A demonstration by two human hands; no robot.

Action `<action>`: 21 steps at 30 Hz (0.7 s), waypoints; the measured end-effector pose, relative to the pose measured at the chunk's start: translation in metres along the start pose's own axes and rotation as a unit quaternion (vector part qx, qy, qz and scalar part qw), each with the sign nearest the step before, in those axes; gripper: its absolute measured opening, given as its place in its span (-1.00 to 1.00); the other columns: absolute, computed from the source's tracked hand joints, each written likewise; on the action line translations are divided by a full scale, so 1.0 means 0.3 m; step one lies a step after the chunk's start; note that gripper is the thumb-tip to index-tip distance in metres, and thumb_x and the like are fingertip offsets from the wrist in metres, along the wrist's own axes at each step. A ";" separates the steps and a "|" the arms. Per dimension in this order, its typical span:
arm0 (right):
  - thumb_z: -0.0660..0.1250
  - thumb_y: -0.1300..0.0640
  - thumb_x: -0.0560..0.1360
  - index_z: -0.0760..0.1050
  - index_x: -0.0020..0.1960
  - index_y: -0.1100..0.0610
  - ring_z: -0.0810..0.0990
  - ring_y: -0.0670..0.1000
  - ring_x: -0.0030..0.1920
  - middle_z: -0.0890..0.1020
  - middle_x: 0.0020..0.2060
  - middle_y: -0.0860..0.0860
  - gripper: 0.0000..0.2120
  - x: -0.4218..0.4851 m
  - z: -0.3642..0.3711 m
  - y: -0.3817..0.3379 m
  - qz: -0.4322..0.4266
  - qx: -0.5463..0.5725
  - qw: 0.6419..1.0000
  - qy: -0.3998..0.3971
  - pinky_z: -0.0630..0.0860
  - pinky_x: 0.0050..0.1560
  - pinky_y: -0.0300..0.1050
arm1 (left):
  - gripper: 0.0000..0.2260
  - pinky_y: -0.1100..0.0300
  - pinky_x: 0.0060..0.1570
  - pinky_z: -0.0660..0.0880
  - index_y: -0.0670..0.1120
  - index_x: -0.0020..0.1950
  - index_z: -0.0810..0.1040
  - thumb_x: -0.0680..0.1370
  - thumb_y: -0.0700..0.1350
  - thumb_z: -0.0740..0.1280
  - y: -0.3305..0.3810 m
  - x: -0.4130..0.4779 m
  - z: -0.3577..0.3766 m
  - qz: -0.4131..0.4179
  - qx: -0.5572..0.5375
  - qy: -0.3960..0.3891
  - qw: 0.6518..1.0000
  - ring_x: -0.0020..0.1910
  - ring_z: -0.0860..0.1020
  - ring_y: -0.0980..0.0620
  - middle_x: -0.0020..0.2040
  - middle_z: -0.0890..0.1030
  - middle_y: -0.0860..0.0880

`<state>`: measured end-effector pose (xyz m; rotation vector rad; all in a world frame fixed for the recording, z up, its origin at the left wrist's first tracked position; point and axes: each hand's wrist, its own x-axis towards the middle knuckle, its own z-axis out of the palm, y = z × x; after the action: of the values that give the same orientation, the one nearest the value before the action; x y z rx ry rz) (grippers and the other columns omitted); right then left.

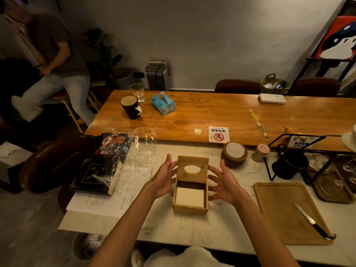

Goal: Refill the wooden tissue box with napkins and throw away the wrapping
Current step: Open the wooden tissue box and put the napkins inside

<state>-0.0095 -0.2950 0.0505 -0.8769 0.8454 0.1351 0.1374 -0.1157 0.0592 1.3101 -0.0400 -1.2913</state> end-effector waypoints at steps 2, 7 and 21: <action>-0.06 -0.49 0.45 0.34 0.44 -0.05 0.14 0.40 0.48 0.17 0.54 0.09 -0.24 0.000 0.005 -0.006 0.012 -0.024 1.000 0.005 0.16 0.31 0.52 | -0.31 -0.28 0.12 0.42 -0.03 0.40 0.42 0.52 0.42 -0.03 0.000 -0.004 -0.002 -0.006 -0.029 -0.004 1.000 0.36 0.38 -0.20 0.39 0.44 -0.05; 0.36 -0.04 0.52 0.59 0.17 -0.12 0.42 0.17 0.35 0.45 0.36 0.04 -0.77 -0.057 -0.006 0.085 -0.064 -0.152 0.986 0.012 0.45 0.31 0.21 | -0.79 0.08 -0.08 0.48 -0.06 0.19 0.58 0.57 -0.15 0.32 -0.094 -0.045 -0.032 0.063 0.014 -0.025 0.998 0.18 0.49 -0.01 0.27 0.47 -0.07; 0.33 -0.08 0.53 0.13 0.56 0.01 0.35 0.04 0.44 0.32 0.49 0.00 -0.32 -0.036 0.003 0.324 -0.161 -0.255 0.945 0.128 0.34 0.42 0.02 | -0.48 0.15 0.37 0.38 0.10 0.53 0.22 0.60 -0.15 0.29 -0.324 -0.061 0.007 0.117 0.137 0.093 0.979 0.35 0.42 0.16 0.44 0.42 0.11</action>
<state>-0.0580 -0.2284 -0.0020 -1.5354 0.9096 -0.0537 0.0654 -0.0785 0.0025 1.6067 -0.2408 -0.9822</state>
